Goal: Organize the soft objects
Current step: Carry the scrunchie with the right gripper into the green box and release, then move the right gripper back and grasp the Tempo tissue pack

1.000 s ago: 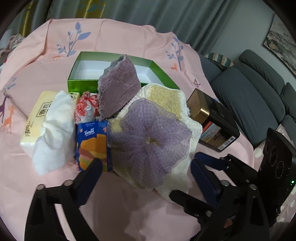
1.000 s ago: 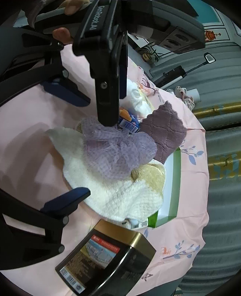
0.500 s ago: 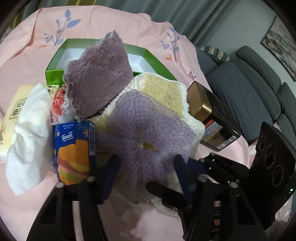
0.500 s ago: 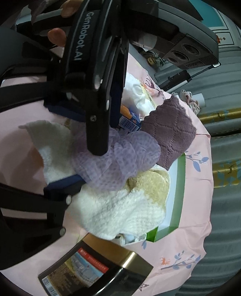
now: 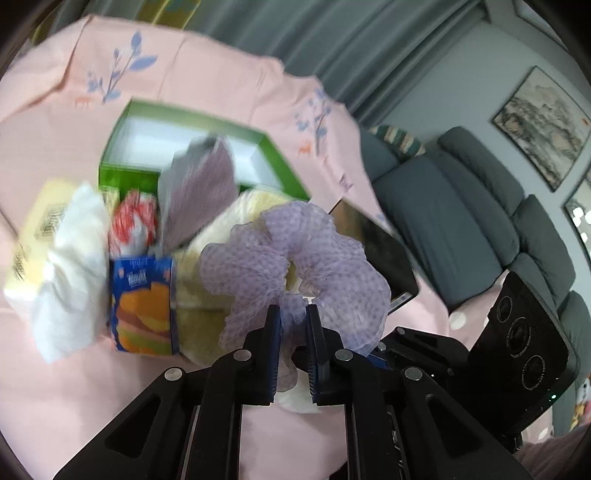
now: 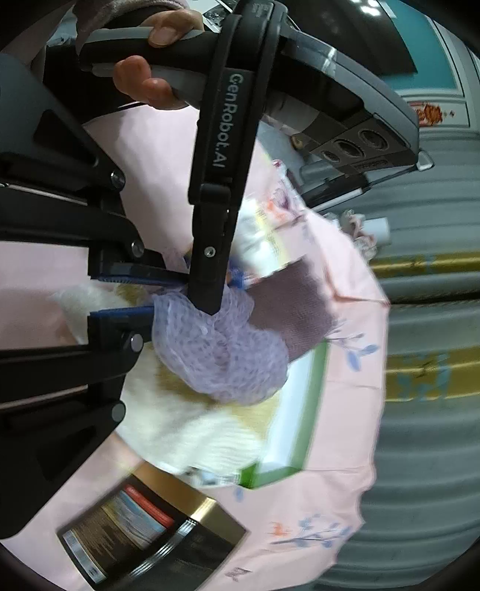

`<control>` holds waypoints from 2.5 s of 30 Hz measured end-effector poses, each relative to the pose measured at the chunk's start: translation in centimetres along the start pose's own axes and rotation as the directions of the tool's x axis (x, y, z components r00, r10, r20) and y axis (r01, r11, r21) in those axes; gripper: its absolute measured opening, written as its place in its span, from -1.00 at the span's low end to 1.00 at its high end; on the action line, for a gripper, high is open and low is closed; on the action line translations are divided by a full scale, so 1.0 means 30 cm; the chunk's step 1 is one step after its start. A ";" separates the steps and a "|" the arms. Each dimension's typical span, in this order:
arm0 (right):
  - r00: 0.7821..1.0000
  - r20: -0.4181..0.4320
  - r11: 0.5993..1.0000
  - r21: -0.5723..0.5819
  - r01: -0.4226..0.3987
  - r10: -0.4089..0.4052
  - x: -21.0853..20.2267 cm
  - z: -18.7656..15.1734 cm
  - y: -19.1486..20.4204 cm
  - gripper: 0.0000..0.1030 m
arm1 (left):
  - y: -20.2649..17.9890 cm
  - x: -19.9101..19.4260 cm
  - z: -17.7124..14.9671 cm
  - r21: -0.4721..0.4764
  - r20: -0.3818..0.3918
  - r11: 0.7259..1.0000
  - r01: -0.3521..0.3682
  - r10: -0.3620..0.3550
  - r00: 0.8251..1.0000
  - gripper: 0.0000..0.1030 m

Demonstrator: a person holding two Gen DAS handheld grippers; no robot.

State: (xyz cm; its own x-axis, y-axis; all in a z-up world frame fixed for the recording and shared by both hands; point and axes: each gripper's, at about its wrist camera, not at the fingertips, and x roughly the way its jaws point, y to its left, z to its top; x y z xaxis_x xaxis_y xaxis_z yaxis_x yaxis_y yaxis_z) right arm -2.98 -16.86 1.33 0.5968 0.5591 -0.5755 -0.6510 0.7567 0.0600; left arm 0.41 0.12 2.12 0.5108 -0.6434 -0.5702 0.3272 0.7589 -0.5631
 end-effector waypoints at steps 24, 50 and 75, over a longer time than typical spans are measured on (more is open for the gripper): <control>0.995 -0.043 0.992 0.084 0.093 -0.090 0.379 0.468 -0.369 -0.76 | 0.124 0.255 0.607 -0.006 -0.026 0.984 -0.178 0.177 0.984 -0.77; 0.966 -0.077 0.954 0.157 0.255 -0.245 0.176 0.349 -0.377 0.70 | 0.167 0.060 0.553 -0.032 0.028 0.904 -0.427 0.428 0.903 0.93; 0.992 -0.068 0.989 -0.114 0.098 -0.106 0.073 0.049 0.010 0.81 | 0.159 -0.100 -0.035 -0.003 0.036 0.934 -0.357 0.357 0.933 0.93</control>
State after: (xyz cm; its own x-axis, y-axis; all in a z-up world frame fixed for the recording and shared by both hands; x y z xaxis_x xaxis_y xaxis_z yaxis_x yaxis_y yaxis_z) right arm -1.19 -14.91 1.30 0.6292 0.4511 -0.6330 -0.6387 0.7641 -0.0903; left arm -0.38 5.56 0.51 0.6220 -0.3260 -0.7119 0.1211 0.9383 -0.3239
